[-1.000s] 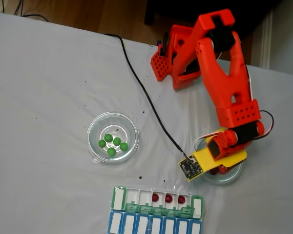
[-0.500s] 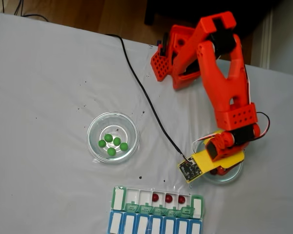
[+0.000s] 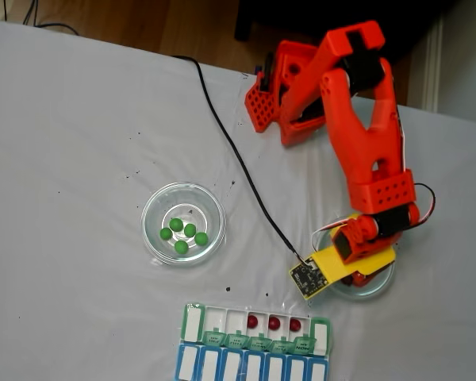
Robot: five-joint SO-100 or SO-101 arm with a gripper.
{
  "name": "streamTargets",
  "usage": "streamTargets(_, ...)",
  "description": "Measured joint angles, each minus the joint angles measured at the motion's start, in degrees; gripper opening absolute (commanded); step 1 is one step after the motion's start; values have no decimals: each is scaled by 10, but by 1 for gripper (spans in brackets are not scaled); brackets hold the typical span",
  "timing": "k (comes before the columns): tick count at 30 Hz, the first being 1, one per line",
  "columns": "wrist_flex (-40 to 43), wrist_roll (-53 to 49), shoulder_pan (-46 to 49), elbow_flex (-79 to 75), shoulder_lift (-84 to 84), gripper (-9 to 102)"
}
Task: Sort medicines into box.
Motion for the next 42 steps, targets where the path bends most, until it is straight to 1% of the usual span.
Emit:
streamTargets(19,-34,1,-2,0,-41,20)
streamTargets(27,-35,1,-2,0,-46,20)
streamTargets(42,-53,1,-7,5,-50,16)
